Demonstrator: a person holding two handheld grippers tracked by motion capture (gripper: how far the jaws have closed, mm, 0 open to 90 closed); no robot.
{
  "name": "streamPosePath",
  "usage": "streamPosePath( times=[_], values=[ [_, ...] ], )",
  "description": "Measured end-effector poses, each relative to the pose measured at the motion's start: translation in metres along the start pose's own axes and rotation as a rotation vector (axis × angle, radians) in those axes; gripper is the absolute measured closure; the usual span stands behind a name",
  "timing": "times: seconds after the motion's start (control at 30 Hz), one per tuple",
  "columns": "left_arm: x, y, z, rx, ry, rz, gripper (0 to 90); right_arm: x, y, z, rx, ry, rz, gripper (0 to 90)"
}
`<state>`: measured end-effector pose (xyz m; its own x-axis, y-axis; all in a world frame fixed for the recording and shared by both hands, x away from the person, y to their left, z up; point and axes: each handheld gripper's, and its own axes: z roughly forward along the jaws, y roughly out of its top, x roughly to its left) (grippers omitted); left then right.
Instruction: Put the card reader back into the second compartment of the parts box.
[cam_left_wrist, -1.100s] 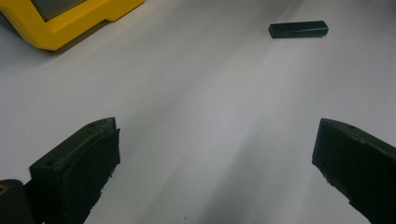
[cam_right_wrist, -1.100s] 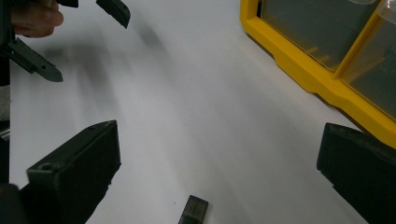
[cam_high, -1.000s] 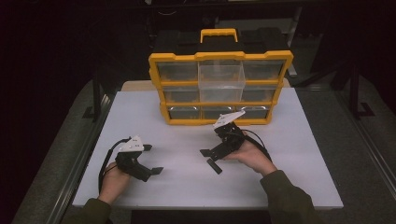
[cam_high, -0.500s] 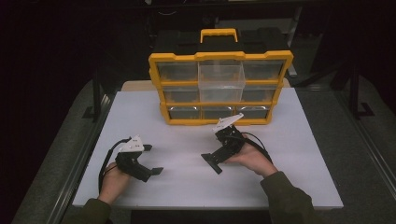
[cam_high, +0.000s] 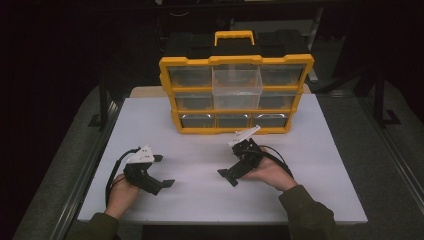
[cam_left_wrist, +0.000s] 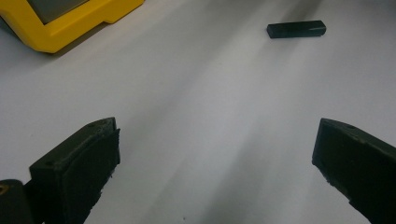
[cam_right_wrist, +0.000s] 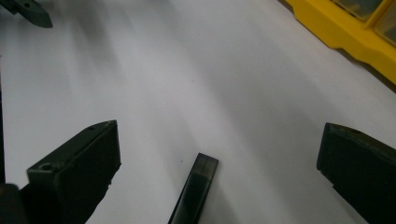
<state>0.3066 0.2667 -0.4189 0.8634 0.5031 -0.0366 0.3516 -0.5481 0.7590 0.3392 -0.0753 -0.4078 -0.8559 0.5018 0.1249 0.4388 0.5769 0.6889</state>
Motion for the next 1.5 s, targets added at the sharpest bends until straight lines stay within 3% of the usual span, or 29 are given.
streamPosePath(
  times=[1.0,1.5],
  values=[
    [0.000,-0.002,-0.002,-0.001,0.008,0.009,0.4,0.006,-0.014,0.020,0.110,-0.024,-0.057,0.0],
    [-0.001,-0.001,-0.002,0.000,0.008,0.012,0.4,0.007,-0.015,0.014,0.113,-0.012,-0.055,19.8]
  ],
)
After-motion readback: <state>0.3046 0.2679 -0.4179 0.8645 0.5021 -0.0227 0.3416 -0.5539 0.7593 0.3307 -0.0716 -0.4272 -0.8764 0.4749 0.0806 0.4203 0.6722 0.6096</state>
